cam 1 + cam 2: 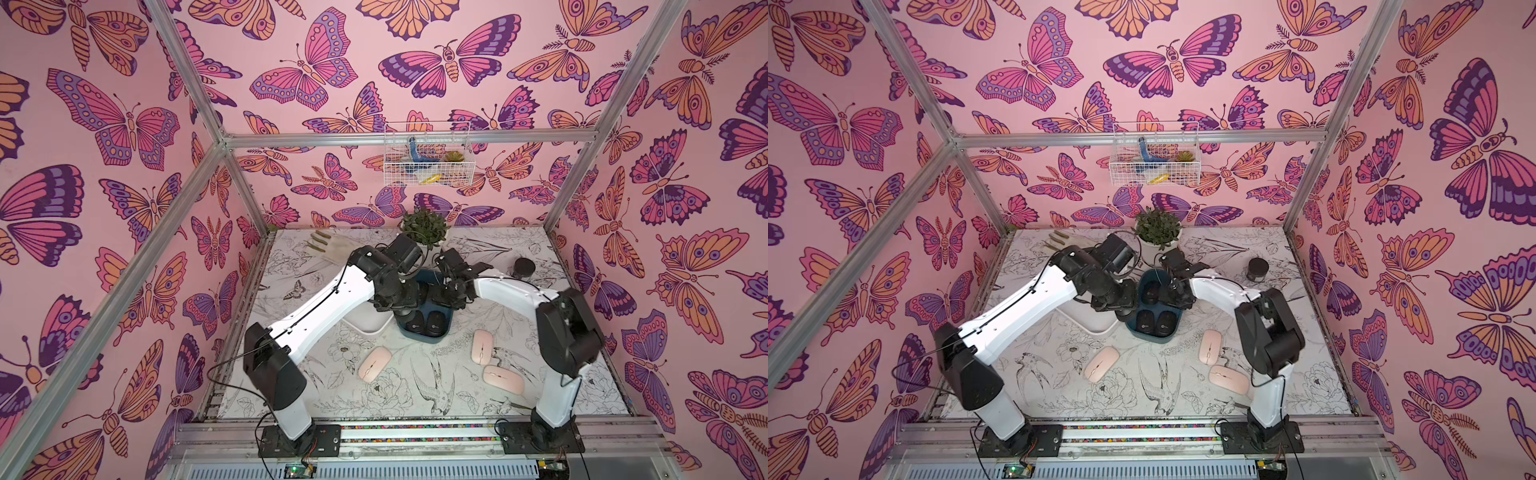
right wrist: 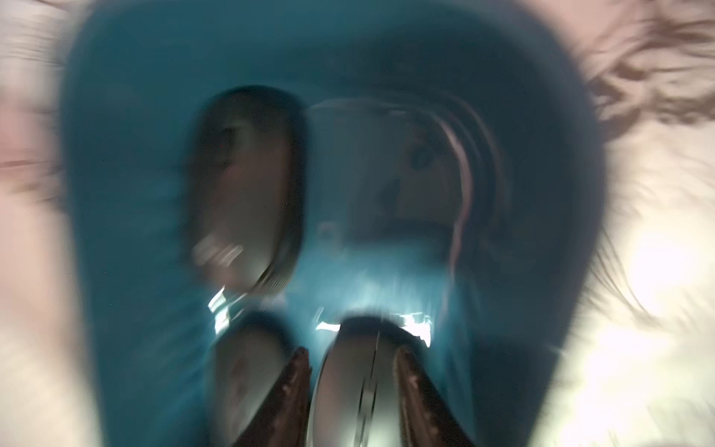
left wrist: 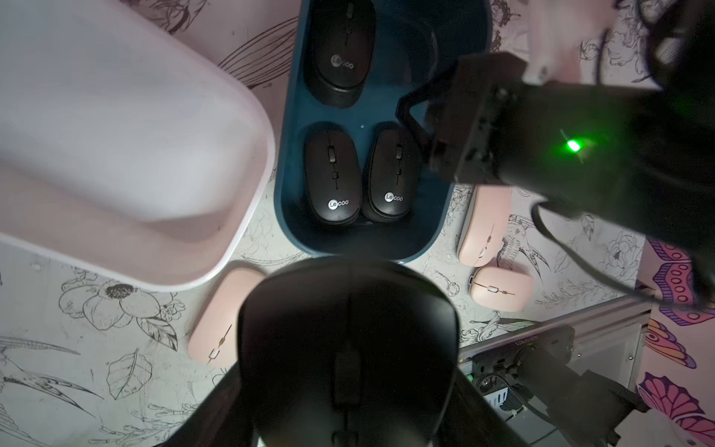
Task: Place the mice by color into the storage box
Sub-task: Place the mouse in the storage box, then adjust the storage box at the center of the board.
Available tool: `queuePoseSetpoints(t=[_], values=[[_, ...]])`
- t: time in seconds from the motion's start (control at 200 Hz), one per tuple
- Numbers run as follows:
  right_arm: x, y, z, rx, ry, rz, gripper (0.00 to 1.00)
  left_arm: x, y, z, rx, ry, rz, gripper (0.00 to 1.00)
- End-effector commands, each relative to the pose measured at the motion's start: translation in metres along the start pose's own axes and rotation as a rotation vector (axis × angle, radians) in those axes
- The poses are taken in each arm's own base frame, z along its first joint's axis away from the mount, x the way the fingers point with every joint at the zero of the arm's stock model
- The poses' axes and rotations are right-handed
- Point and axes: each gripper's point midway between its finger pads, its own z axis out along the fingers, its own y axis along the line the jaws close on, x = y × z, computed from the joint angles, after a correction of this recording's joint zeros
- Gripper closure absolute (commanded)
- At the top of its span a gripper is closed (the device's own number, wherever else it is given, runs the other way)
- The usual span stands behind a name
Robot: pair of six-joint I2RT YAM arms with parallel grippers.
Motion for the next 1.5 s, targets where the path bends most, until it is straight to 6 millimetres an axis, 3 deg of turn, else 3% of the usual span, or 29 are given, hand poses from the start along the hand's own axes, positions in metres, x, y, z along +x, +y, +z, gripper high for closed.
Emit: queuePoseSetpoints(t=[0.0,0.11,0.24,0.345,0.446,0.661,0.891,1.046,1.177,1.362,1.497], values=[[-0.01,0.011,-0.046,-0.104,-0.089,0.001,0.55,-0.022,-0.018,0.017,0.005,-0.01,0.105,0.46],[-0.01,-0.013,-0.079,-0.104,-0.13,0.07,0.49,-0.043,-0.036,0.044,0.017,0.001,0.149,0.46],[-0.003,-0.049,-0.099,-0.086,-0.158,0.136,0.43,-0.062,-0.047,0.082,0.012,0.017,0.187,0.46],[0.004,-0.066,-0.11,-0.073,-0.183,0.14,0.41,-0.074,-0.054,0.112,0.016,0.028,0.206,0.46],[0.01,-0.073,-0.12,-0.07,-0.201,0.131,0.4,-0.083,-0.059,0.136,0.029,0.036,0.216,0.46],[0.019,-0.083,-0.129,-0.058,-0.195,0.118,0.4,-0.091,-0.048,0.175,-0.002,0.054,0.2,0.46],[0.028,-0.084,-0.129,-0.069,-0.175,0.125,0.4,-0.089,-0.049,0.199,0.011,0.073,0.164,0.31],[0.033,-0.086,-0.128,-0.079,-0.168,0.135,0.4,-0.092,-0.056,0.191,0.034,0.056,0.145,0.21],[0.035,-0.086,-0.126,-0.081,-0.159,0.14,0.4,-0.089,-0.063,0.17,0.056,0.047,0.136,0.17],[0.058,-0.107,-0.112,0.025,-0.055,0.168,0.4,-0.075,-0.055,0.111,0.055,0.018,0.105,0.16],[0.088,-0.122,-0.093,0.106,0.06,0.158,0.4,-0.06,-0.021,0.055,0.004,-0.064,0.083,0.15]])
